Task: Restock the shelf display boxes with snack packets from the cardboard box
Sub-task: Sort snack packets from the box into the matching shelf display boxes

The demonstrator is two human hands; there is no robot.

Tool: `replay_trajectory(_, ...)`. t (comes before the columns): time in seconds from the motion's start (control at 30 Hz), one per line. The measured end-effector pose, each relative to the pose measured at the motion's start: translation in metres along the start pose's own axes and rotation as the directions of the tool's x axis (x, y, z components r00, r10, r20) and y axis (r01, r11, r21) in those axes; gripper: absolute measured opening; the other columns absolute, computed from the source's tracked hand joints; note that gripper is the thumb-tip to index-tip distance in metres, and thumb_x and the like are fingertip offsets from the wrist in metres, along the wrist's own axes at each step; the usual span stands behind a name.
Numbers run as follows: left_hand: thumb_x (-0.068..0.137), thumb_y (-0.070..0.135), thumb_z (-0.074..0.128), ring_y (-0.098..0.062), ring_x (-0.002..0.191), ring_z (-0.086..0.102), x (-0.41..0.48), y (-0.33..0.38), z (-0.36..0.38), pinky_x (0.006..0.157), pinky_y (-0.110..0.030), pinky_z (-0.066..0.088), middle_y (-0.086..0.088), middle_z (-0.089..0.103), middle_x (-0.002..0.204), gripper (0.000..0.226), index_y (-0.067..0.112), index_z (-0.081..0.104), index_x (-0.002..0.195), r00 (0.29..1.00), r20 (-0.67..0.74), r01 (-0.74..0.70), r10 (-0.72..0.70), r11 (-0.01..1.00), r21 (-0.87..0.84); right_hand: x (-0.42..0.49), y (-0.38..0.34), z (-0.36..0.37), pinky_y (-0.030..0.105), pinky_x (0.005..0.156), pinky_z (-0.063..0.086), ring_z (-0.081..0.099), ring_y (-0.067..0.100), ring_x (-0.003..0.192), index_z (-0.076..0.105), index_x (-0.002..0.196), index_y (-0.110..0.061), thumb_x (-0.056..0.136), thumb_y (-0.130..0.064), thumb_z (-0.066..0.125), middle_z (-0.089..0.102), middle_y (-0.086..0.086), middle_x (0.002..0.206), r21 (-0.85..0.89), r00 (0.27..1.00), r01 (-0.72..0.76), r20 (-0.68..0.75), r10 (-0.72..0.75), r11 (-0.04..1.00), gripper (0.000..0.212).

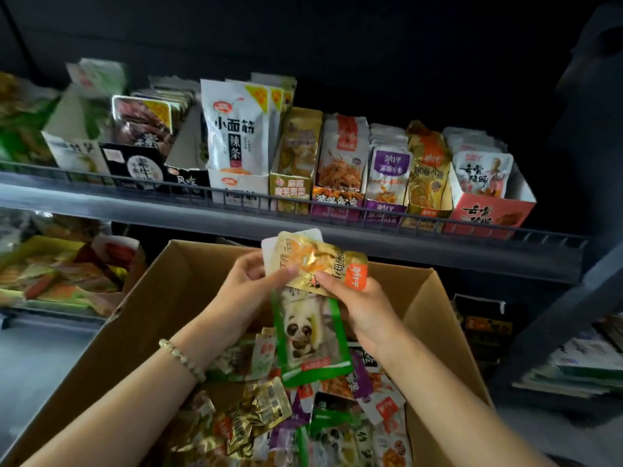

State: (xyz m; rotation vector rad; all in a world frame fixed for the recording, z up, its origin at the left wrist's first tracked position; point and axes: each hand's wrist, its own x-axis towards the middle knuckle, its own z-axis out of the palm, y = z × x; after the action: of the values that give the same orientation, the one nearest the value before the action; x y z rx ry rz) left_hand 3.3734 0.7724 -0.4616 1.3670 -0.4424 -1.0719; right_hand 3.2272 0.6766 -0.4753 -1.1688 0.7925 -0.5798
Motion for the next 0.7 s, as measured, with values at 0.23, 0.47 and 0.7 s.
replay_trajectory(0.23, 0.092, 0.03, 0.054, -0.026, 0.076, 0.073, -0.008, -0.016, 0.004, 0.063, -0.033, 0.06, -0.015, 0.074, 0.094, 0.034, 0.006, 0.056, 0.115, 0.972, 0.219, 0.073, -0.083, 0.996, 0.053, 0.0, 0.006, -0.005, 0.034, 0.08, 0.054, 0.071, 0.025, 0.093, 0.067, 0.107, -0.01, 0.071, -0.026, 0.073, 0.073, 0.01, 0.104, 0.093, 1.0, -0.021, 0.022, 0.019, 0.995, 0.04)
replay_trajectory(0.47, 0.087, 0.037, 0.055, -0.024, 0.068, 0.073, -0.004, -0.012, 0.003, 0.06, -0.031, 0.059, -0.018, 0.074, 0.091, 0.036, 0.006, 0.061, 0.104, 0.975, 0.21, 0.078, -0.068, 0.996, -0.036, 0.003, -0.009, -0.019, 0.018, 0.053, 0.051, 0.068, 0.008, 0.068, 0.066, 0.096, -0.011, 0.072, -0.018, 0.07, 0.074, 0.0, 0.084, 0.11, 0.997, -0.073, 0.044, 0.069, 0.991, 0.026)
replay_trajectory(0.7, 0.086, 0.036, 0.057, -0.024, 0.064, 0.071, -0.012, -0.001, 0.015, 0.057, -0.03, 0.058, -0.014, 0.074, 0.086, 0.039, 0.008, 0.059, 0.113, 0.937, 0.306, 0.22, -0.171, 0.966, -0.135, -0.001, -0.015, -0.024, 0.016, 0.048, 0.047, 0.067, 0.008, 0.069, 0.067, 0.093, -0.012, 0.063, -0.02, 0.073, 0.073, 0.001, 0.084, 0.193, 0.977, -0.173, 0.155, 0.144, 0.966, 0.032)
